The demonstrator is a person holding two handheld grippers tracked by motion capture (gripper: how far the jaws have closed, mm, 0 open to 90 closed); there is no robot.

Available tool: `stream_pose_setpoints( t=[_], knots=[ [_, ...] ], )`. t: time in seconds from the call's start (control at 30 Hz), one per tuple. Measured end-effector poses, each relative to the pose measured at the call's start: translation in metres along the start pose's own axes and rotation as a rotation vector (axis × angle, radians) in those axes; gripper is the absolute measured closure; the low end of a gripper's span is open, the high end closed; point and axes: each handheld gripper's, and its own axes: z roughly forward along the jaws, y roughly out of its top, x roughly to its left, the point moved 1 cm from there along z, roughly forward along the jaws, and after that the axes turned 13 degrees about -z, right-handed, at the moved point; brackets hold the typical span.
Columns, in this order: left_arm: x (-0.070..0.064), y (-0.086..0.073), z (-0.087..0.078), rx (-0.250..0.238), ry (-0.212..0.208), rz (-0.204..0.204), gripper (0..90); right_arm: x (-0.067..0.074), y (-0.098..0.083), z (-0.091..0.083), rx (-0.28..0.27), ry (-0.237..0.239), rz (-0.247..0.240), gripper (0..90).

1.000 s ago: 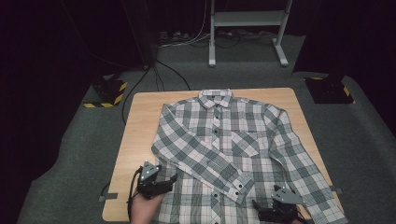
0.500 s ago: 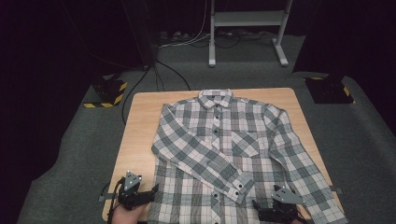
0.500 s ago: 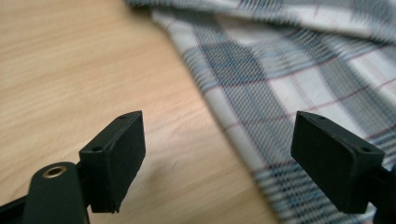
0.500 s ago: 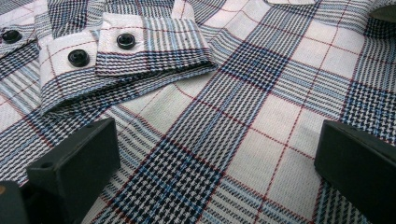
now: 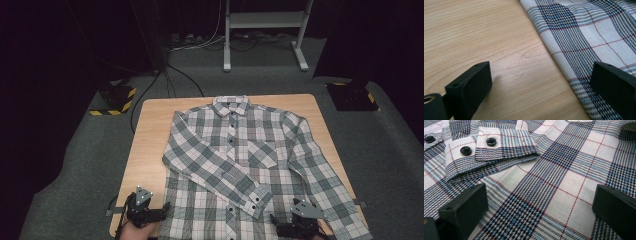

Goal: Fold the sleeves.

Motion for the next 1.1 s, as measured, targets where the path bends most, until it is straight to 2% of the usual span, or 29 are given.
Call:
stream_pose_setpoints(
  t=[0.2,0.37,0.7,1.1],
  knots=[
    [0.0,0.0,0.001,0.002,0.007,-0.005,0.6,0.0,0.003,-0.001,0.018,0.006,-0.008,0.0],
    [0.0,0.0,0.001,-0.001,0.007,-0.006,0.5,0.001,0.008,-0.007,-0.017,0.007,-0.013,0.0],
    [0.001,0.0,0.001,-0.005,0.006,-0.005,0.4,-0.004,0.012,-0.018,-0.049,-0.022,-0.032,0.0],
    [0.001,0.0,0.001,-0.006,0.004,-0.004,0.4,-0.025,0.008,-0.034,-0.057,-0.056,0.02,0.0]
  ],
)
